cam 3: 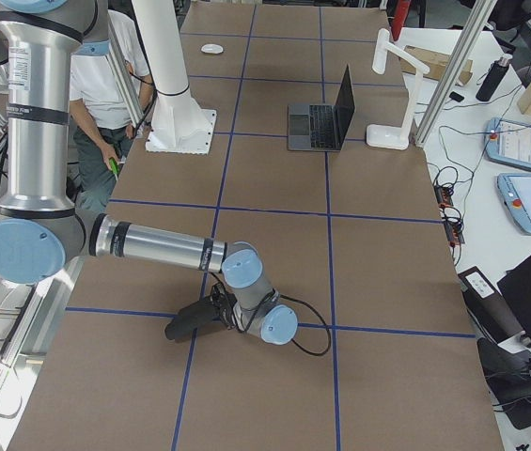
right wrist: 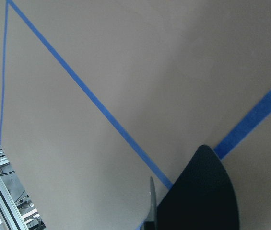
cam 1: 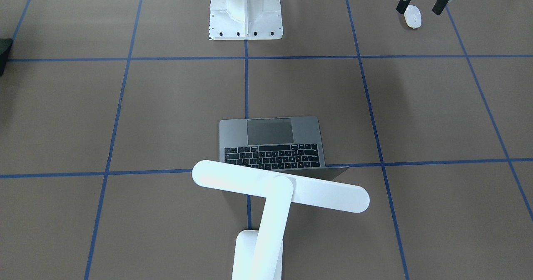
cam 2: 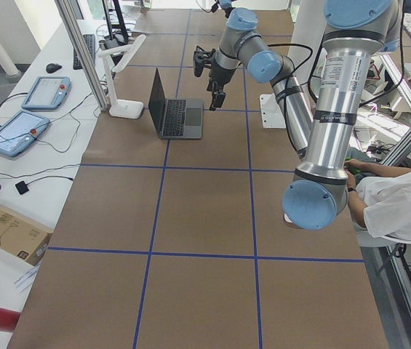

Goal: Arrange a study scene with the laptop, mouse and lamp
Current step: 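Lower the black mouse pad with the right gripper beside the laptop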

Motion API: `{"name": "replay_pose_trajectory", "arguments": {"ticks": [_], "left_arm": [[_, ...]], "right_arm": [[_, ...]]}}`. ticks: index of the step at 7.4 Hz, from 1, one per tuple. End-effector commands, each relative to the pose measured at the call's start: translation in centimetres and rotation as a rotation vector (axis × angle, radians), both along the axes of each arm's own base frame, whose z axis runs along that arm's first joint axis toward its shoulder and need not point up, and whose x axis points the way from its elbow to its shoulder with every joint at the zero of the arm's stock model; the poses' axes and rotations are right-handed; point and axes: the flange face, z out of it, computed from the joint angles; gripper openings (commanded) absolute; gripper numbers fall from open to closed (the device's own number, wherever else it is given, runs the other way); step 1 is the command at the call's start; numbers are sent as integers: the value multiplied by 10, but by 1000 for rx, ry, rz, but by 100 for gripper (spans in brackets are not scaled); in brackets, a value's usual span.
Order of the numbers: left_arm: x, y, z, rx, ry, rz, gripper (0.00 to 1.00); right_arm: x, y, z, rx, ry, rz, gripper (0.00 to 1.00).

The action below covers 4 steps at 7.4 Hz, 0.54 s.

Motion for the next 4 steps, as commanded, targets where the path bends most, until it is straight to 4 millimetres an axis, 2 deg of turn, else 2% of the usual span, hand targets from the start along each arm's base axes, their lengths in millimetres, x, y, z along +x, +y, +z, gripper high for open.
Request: {"name": "replay_pose_trajectory", "arguments": {"ticks": [1, 2, 3, 4], "left_arm": [[1, -1, 3, -8, -4, 1, 100], [1, -1, 3, -15, -3, -3, 100], [2, -2, 5, -23, -4, -7, 100], [2, -2, 6, -26, -6, -7, 100]], "right_arm": [[-17, -81, -69, -90, 0, 52, 0], [-30, -110, -92, -122, -3, 82, 0], [-60, -127, -106, -147, -9, 111, 0], [-93, -146, -131, -163, -17, 130, 0]]}}
